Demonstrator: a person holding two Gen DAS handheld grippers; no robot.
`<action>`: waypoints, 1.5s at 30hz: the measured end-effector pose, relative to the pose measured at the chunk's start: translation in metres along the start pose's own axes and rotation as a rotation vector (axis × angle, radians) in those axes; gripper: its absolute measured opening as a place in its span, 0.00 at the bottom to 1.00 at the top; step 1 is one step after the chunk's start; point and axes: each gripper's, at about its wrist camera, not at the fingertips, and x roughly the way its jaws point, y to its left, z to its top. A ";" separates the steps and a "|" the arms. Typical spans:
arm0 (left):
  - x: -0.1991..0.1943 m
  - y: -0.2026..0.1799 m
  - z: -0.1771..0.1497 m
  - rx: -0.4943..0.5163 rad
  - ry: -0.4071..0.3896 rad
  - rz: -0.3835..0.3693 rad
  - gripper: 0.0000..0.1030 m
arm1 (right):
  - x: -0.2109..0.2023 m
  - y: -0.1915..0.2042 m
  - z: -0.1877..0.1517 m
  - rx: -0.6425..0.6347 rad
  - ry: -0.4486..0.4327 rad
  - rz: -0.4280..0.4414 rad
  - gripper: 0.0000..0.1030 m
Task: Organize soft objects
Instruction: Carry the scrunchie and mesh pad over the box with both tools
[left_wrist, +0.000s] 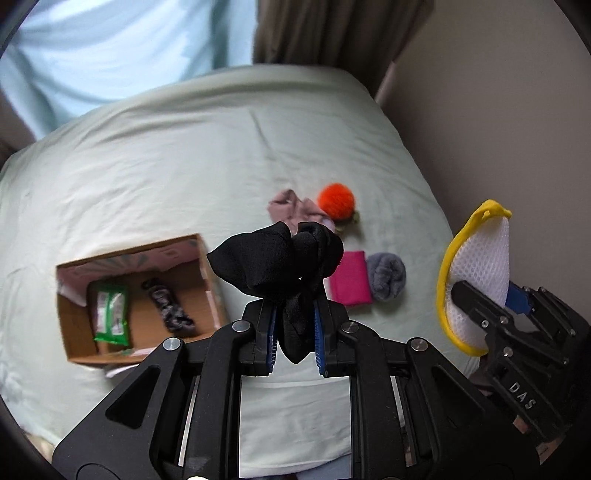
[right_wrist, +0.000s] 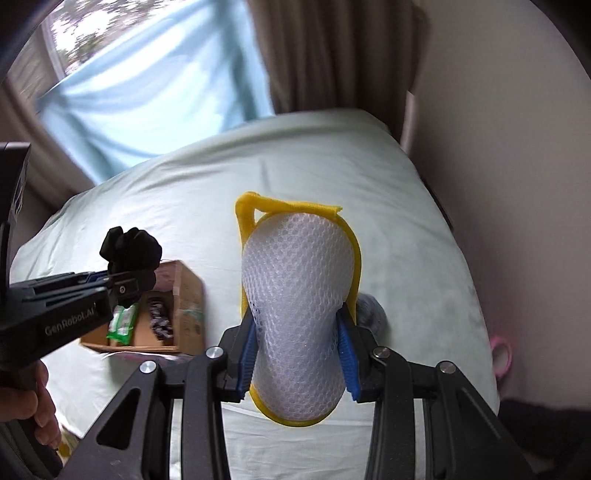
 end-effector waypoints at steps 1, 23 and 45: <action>-0.010 0.008 -0.001 -0.015 -0.016 0.010 0.13 | -0.004 0.009 0.004 -0.018 -0.010 0.012 0.35; -0.057 0.278 -0.048 -0.248 -0.002 0.103 0.13 | 0.058 0.250 0.016 -0.142 0.113 0.185 0.35; 0.118 0.337 -0.057 -0.205 0.314 0.049 0.13 | 0.265 0.286 -0.003 0.022 0.530 0.114 0.35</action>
